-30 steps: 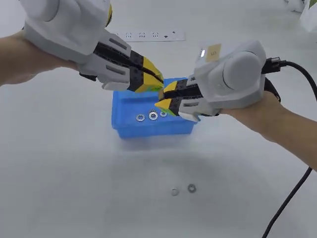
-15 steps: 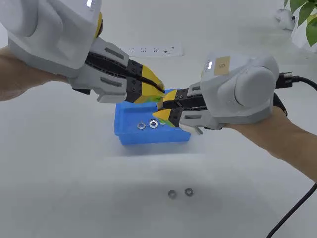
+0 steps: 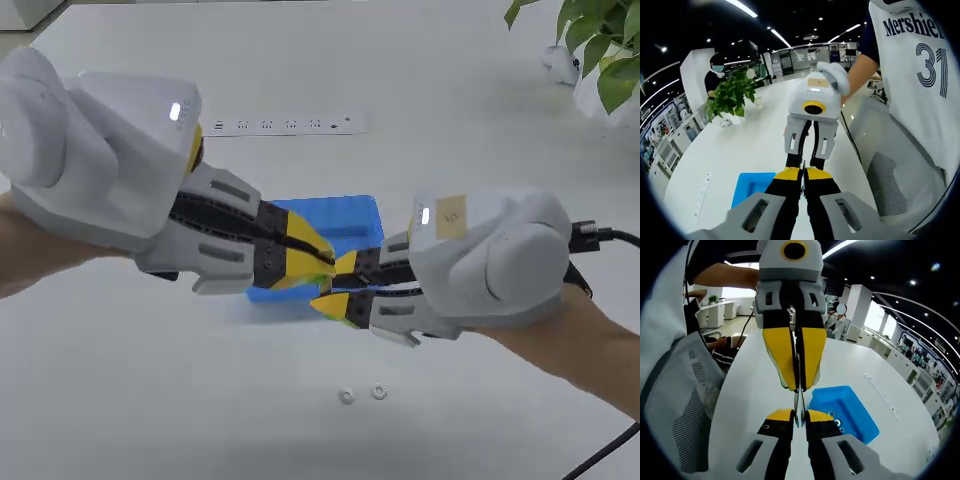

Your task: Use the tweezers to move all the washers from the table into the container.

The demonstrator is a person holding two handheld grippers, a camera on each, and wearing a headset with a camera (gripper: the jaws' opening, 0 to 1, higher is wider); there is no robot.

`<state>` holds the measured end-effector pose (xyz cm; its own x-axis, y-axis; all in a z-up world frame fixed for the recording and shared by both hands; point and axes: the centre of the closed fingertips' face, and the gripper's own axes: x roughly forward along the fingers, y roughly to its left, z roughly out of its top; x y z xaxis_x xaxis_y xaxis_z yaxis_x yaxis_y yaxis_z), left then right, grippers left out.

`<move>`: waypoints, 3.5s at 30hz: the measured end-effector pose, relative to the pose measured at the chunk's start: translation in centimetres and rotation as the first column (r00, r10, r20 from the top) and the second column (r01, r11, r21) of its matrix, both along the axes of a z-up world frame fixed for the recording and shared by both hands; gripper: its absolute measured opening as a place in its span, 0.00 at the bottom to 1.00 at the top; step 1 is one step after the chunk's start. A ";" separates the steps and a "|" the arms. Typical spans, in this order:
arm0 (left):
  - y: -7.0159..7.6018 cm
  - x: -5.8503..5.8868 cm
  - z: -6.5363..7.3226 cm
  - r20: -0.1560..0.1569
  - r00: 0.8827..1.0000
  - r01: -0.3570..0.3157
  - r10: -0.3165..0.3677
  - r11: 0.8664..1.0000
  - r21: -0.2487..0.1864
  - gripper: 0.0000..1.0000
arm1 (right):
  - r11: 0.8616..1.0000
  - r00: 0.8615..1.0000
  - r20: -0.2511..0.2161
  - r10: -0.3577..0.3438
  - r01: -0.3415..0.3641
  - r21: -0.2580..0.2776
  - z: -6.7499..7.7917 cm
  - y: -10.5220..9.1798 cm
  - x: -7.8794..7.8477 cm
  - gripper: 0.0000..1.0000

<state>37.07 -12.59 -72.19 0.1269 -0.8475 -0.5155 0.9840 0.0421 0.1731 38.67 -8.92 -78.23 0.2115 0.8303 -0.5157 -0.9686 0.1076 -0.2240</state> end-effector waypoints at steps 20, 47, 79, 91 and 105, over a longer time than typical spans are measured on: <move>-0.8 -4.4 -2.8 -0.099 0.995 -0.024 0.021 0.999 -0.034 0.06 | 0.999 0.997 -0.072 0.027 -0.030 -0.044 -3.2 -1.2 -5.0 0.10; -1.4 -2.7 -6.2 -0.222 0.974 -0.067 0.054 0.997 -0.050 0.06 | 0.998 0.987 -0.155 -0.038 0.028 -0.063 -6.6 -2.3 -4.0 0.11; -1.4 -2.5 -6.6 -0.217 0.974 -0.065 0.057 0.997 -0.033 0.06 | 0.998 0.985 -0.170 -0.041 0.032 -0.061 -7.0 -2.0 -3.9 0.12; -1.5 -2.4 -6.7 -0.237 0.970 -0.066 0.056 0.997 -0.035 0.06 | 0.997 0.984 -0.172 -0.049 0.039 -0.063 -7.2 -2.0 -3.8 0.12; -1.5 -2.6 -6.7 -0.259 0.964 -0.068 0.057 0.997 -0.036 0.06 | 0.997 0.983 -0.176 -0.046 0.035 -0.068 -7.1 -2.0 -3.9 0.10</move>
